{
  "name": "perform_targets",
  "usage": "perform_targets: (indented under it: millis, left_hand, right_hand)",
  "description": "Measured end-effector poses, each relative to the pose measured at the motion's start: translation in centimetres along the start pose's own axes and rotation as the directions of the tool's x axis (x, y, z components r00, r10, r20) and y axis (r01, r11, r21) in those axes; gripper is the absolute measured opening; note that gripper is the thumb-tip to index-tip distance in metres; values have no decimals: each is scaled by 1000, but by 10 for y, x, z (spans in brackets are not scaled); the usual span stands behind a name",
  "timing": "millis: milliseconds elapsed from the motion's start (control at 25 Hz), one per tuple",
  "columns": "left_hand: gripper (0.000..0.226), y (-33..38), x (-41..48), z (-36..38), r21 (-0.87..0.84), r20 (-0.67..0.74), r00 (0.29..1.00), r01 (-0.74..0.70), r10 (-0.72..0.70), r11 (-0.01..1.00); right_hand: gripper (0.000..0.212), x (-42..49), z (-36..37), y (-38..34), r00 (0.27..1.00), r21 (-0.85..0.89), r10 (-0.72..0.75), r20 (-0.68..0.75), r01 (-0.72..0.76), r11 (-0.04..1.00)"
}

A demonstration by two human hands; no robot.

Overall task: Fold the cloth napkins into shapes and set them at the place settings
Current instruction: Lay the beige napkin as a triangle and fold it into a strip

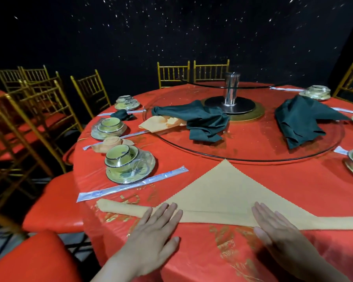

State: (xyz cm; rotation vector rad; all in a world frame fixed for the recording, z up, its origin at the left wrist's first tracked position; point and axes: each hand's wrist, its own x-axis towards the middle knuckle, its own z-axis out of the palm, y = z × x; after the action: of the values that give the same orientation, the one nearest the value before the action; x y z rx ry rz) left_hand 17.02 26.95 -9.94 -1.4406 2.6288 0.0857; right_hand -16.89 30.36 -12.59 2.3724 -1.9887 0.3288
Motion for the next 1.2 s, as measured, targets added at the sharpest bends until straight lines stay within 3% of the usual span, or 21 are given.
perform_targets:
  millis: [200,360,520,600,720,760,840,1000,1120,1200]
  left_hand:
    - [58,-12,-3,-4,-145,-107,993,33,-49,989]
    - [63,-33,-8,-2,-174,-106,988,93,-113,980]
    - [77,-63,-15,4,-191,-87,969,212,-232,958]
    - [84,-66,-17,0,-218,-77,963,235,-257,947]
    - [100,-59,-12,-10,-224,-78,953,268,-292,937]
    - [102,-52,-8,-16,-218,-109,947,274,-302,937]
    - [85,-27,5,-25,-145,-219,951,189,-218,971]
    - [40,31,37,-21,-113,-473,869,-226,147,968]
    - [22,39,54,-16,-105,-477,854,-289,207,952]
    - [20,35,64,-15,-90,-465,859,-288,216,953]
  right_hand:
    - [80,1,-1,-1,1000,31,20,9,-21,999]
    - [70,4,-4,-2,994,13,32,101,-34,999]
    - [102,4,-2,-2,995,66,72,67,-76,995]
    - [104,6,-2,-1,995,102,56,81,-64,993]
    - [120,10,-6,-1,990,-31,58,126,-54,998]
    - [122,10,-9,-4,988,1,51,143,-52,999]
    - [125,10,-12,-5,983,15,30,182,-33,999]
    - [128,10,-17,-6,977,-4,29,213,-29,1000]
    - [116,11,-20,-3,979,92,16,204,-35,995]
    - [88,13,-27,-1,988,155,10,154,-34,987]
